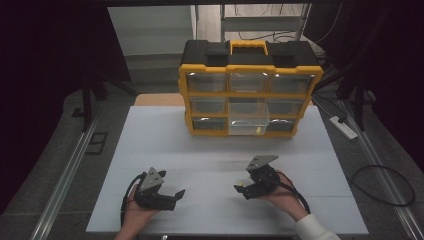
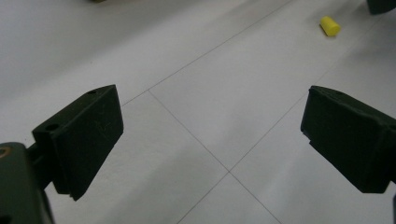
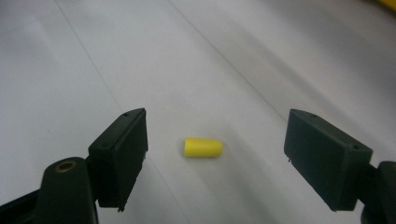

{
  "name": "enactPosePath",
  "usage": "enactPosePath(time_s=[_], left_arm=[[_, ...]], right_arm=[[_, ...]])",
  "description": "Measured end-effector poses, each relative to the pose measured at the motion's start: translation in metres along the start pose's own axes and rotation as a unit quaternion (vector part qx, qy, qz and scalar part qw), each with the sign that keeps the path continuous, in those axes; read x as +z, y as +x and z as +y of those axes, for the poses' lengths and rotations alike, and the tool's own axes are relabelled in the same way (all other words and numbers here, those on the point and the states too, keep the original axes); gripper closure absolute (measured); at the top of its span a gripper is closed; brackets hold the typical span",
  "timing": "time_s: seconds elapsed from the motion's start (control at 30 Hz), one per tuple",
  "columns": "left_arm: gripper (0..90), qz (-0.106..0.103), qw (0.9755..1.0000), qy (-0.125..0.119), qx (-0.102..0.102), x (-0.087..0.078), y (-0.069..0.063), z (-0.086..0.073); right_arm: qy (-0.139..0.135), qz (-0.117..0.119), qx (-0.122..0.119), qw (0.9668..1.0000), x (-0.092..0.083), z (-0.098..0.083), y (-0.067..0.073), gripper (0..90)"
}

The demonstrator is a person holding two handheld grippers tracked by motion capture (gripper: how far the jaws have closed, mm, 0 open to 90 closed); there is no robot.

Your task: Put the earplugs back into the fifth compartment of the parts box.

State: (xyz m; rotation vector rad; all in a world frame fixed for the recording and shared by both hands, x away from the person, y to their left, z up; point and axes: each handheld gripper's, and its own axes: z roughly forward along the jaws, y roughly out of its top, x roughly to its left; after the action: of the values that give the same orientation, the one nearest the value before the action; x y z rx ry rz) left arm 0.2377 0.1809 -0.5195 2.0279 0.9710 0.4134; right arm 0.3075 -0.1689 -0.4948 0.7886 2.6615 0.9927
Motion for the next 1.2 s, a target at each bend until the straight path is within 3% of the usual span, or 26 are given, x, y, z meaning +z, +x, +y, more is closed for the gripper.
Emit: enactPosePath(time_s=[0.4, 0.6, 0.73, 0.97, 1.07, 1.2], left_arm=[[5.8, -0.003, 1.0, 0.0, -0.001, 0.0, 0.0, 0.0], [5.8, -0.004, 1.0, 0.0, 0.0, 0.0, 0.0, 0.0], [5.8, -0.003, 1.0, 0.001, 0.0, 0.0, 0.0, 0.0], [5.9, -0.003, 1.0, 0.001, 0.001, 0.0, 0.0, 0.0], [5.9, -0.003, 1.0, 0.0, 0.001, 0.0, 0.0, 0.0], [6.0, -0.003, 1.0, 0.0, 0.0, 0.0, 0.0, 0.0]], right_arm=[[0.029, 0.008, -0.002, 0.9996, 0.02, -0.003, 0.0, 26.2], [0.035, 0.002, -0.008, 0.9993, 0.024, -0.005, 0.001, 32.7], [0.037, 0.006, -0.022, 0.9991, 0.025, -0.006, 0.002, 44.3], [0.038, 0.006, -0.031, 0.9988, 0.025, -0.006, 0.003, 55.9], [0.038, 0.013, -0.04, 0.9984, 0.025, -0.005, 0.004, 66.4], [0.038, 0.014, -0.043, 0.9982, 0.024, -0.005, 0.004, 68.8]])
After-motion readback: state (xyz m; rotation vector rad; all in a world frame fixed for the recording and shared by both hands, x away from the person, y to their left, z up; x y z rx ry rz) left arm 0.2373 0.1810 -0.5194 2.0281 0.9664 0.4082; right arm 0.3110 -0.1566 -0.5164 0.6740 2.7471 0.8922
